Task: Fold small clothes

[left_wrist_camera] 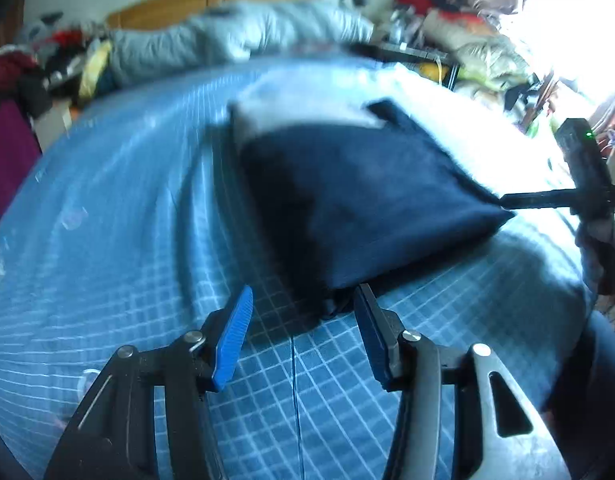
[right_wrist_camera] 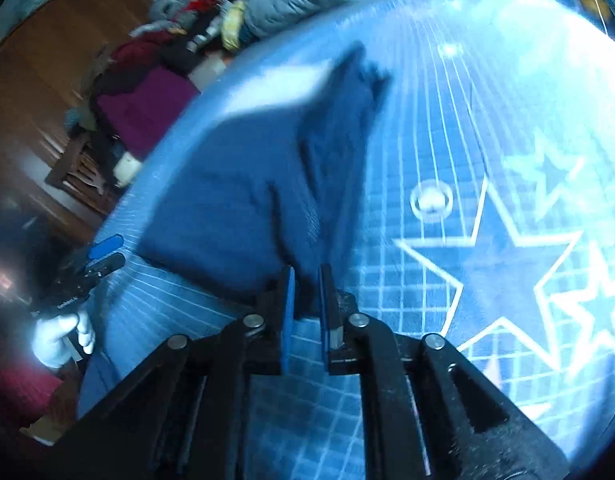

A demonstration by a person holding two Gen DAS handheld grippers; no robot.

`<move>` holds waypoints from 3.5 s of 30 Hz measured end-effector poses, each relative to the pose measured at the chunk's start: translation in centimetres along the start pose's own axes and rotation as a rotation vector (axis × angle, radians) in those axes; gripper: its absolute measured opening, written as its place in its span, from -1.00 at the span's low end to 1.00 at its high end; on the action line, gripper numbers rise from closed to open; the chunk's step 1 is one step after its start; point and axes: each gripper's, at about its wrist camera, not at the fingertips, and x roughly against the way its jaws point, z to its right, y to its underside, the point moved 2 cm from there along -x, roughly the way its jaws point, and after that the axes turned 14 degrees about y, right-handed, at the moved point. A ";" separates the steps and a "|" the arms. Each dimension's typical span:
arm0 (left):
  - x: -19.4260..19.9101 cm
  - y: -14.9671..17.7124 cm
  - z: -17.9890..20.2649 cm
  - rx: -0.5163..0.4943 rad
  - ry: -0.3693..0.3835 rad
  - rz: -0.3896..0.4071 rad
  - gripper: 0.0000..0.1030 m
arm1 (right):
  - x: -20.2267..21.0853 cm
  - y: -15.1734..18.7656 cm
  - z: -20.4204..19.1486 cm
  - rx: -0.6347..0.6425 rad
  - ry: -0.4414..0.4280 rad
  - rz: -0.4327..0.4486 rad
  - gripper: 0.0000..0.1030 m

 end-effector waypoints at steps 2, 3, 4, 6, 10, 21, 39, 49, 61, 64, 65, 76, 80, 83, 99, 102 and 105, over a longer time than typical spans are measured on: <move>1.8 -1.1 0.1 -0.004 -0.010 0.062 0.06 | 1.3 -1.8 -0.3 -0.010 -0.027 0.064 -0.34; 2.2 -1.5 0.1 -0.002 -0.016 0.092 0.06 | 1.4 -3.0 -0.6 -0.011 -0.041 0.089 -0.33; 2.4 -2.3 0.1 -0.002 -0.009 0.112 0.06 | 0.9 -3.9 -0.9 -0.004 -0.039 0.091 -0.33; 1.1 -3.9 0.4 -0.021 -0.005 0.117 0.06 | -2.4 -5.7 -1.5 0.013 -0.002 0.045 -0.32; -3.8 -5.2 0.6 -0.048 0.040 0.046 0.06 | -9.2 -6.8 -1.3 -0.013 0.023 -0.090 -0.44; -4.0 -5.8 0.4 -0.015 0.070 0.073 0.06 | -7.4 -7.0 0.6 0.026 0.078 -0.057 -0.92; -9.3 -6.3 -0.1 -0.027 0.030 -0.085 0.26 | -12.0 -15.5 -2.2 0.292 0.277 0.025 -0.63; -2.9 -4.4 0.0 0.033 -0.053 -0.061 0.31 | -4.5 -14.4 0.2 0.117 0.254 0.121 0.01; 0.3 4.1 -5.4 0.360 -0.295 -0.189 0.62 | 3.4 5.3 -2.9 0.126 0.337 0.041 0.64; 0.9 5.1 -5.0 0.369 -0.310 -0.165 0.79 | 2.6 5.8 -2.7 0.140 0.381 0.015 0.68; 0.9 5.2 -5.0 0.369 -0.315 -0.162 0.84 | 2.0 6.1 -2.6 0.152 0.401 -0.004 0.75; 0.2 5.0 -5.2 0.394 -0.316 -0.113 1.00 | 0.2 8.7 -1.4 0.175 0.423 0.062 1.00; 0.6 5.5 -5.6 0.397 -0.313 -0.107 1.00 | -0.1 8.4 -1.2 0.181 0.435 0.075 1.00; 0.5 5.6 -5.8 0.397 -0.312 -0.105 1.00 | 0.3 8.8 -1.4 0.182 0.438 0.084 1.00; -1.9 2.2 -8.8 0.367 -0.302 -0.141 1.00 | 1.4 3.3 2.4 0.026 0.545 0.092 1.00; -2.0 2.3 -8.4 0.359 -0.326 -0.139 1.00 | -1.6 3.5 4.7 -0.040 0.536 -0.023 1.00; -2.1 2.8 -7.9 0.360 -0.341 -0.130 1.00 | -2.2 3.7 3.3 0.054 0.604 0.004 1.00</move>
